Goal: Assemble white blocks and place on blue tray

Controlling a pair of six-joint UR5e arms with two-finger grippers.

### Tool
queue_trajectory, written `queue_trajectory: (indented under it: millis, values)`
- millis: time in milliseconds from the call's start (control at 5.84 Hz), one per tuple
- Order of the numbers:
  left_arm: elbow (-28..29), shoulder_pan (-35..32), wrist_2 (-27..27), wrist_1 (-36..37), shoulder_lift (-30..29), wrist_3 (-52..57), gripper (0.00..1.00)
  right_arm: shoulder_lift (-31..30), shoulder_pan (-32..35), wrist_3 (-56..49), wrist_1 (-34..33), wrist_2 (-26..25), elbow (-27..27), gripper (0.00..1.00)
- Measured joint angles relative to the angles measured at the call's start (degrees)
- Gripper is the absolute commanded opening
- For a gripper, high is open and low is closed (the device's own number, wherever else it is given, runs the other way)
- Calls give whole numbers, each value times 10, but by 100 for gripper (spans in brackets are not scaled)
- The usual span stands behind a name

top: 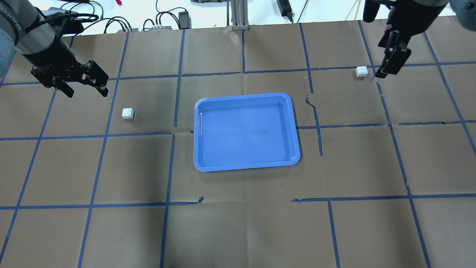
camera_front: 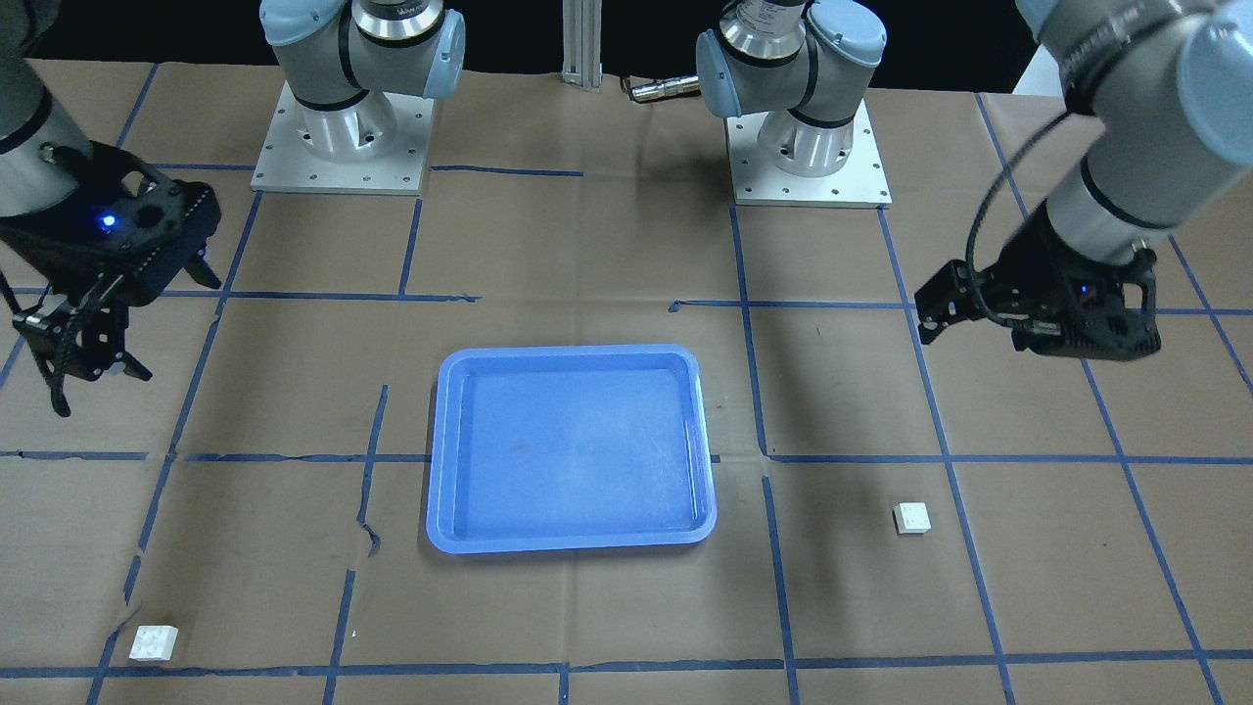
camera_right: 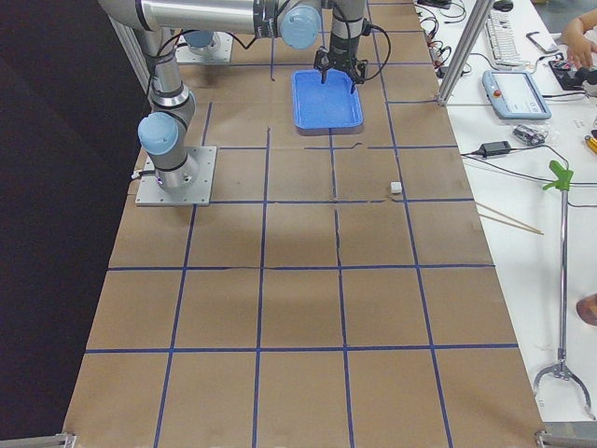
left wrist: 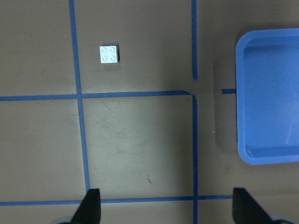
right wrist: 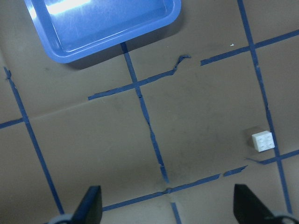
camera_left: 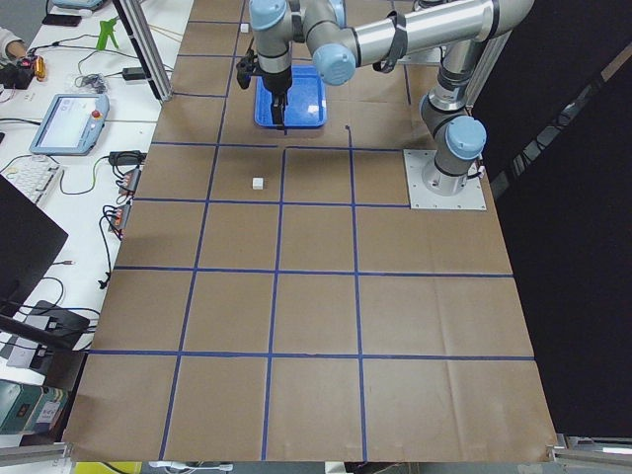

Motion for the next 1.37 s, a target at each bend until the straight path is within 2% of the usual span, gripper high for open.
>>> queue_trajectory:
  millis: [514, 685, 1027, 1198, 1369]
  values:
    - [-30, 15, -9, 183, -126, 74, 99, 170, -38, -123, 7, 17, -194, 99]
    - [-38, 15, -10, 236, -160, 78, 99, 217, -42, -159, 8, 26, -239, 100]
    - [-48, 15, -9, 274, -195, 80, 99, 248, -52, -232, 12, 28, -251, 100]
    - [-60, 15, -11, 284, -199, 79, 99, 251, -56, -258, 9, 29, -234, 100]
    - [-73, 15, -27, 299, -201, 79, 99, 256, -63, -273, 4, 52, -214, 100]
